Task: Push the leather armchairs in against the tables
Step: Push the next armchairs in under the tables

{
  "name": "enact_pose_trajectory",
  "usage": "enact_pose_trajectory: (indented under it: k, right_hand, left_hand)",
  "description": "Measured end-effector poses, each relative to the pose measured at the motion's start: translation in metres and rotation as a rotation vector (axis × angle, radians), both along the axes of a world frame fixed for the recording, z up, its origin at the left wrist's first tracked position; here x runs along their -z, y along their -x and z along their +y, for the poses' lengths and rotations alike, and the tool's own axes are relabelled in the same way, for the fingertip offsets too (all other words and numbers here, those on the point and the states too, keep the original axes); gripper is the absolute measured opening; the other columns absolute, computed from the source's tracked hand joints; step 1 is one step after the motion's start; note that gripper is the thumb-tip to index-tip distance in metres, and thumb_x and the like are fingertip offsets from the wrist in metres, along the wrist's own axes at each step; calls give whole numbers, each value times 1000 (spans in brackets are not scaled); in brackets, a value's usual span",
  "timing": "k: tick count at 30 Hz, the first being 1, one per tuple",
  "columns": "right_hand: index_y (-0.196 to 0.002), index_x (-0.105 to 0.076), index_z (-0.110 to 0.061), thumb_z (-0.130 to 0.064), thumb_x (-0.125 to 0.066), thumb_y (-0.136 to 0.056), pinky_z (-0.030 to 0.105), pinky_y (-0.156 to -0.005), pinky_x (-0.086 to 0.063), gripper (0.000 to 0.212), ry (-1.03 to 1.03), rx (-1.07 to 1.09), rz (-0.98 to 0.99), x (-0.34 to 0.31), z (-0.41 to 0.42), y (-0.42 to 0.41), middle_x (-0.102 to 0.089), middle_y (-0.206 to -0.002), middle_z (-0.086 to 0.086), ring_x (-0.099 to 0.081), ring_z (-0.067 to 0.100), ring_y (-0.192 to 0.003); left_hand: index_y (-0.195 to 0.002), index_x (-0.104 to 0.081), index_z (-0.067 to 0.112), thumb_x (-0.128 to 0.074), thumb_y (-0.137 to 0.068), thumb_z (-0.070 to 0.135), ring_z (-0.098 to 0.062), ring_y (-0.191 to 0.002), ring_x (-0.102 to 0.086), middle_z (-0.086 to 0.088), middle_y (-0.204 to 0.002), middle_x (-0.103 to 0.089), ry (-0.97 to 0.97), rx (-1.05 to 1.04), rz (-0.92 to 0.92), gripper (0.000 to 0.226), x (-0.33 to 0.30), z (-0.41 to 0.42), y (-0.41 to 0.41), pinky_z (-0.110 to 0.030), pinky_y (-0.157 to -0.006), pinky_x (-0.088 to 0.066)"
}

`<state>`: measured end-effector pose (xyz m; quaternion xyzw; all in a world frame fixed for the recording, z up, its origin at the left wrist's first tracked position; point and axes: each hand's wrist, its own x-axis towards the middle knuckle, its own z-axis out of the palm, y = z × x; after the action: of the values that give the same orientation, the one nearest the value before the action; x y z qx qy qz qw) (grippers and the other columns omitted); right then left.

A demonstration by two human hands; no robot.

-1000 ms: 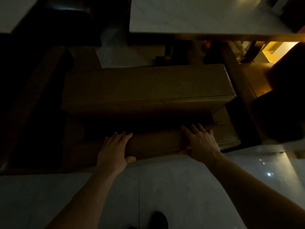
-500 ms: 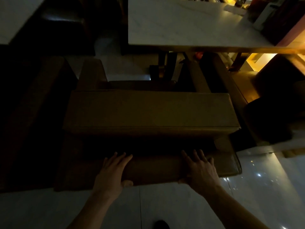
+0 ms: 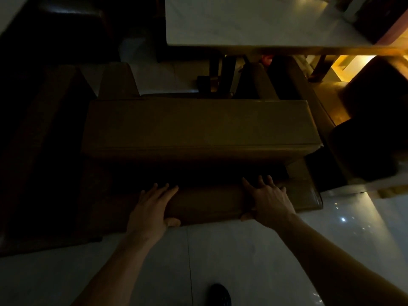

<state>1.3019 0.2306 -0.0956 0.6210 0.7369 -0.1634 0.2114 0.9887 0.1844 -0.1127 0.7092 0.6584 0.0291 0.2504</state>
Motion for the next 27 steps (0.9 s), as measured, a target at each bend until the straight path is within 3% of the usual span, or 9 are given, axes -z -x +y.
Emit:
enact_pose_trajectory:
  k: [12,23,27]
  right_hand:
    - [-155,-2,-37,-72,-72,-68,71,-106,-31,118,-90,-31,11,4,59,5,-21,-159,17,-12,44,-147]
    - [-155,-6,-36,-76,-69,-69,69,-108,-30,114,-133,-24,25,7,49,4,-24,-159,14,-16,42,-147]
    - [-156,-1,-37,-76,-68,-69,70,-109,-28,116,-92,-28,9,8,45,4,-17,-162,15,-10,43,-148]
  left_hand:
    - [-152,-23,37,-78,-74,47,-21,-148,-10,5,-160,-21,-20,-8,22,95,2,63,6,-48,-120,-7]
    - [-151,-28,33,-78,-76,44,-23,-147,-16,1,-158,-28,-101,-49,30,91,3,48,1,-46,-120,-6]
    - [-151,-27,35,-77,-77,46,-22,-147,-14,2,-158,-27,-106,-40,18,90,7,42,3,-45,-120,-6]
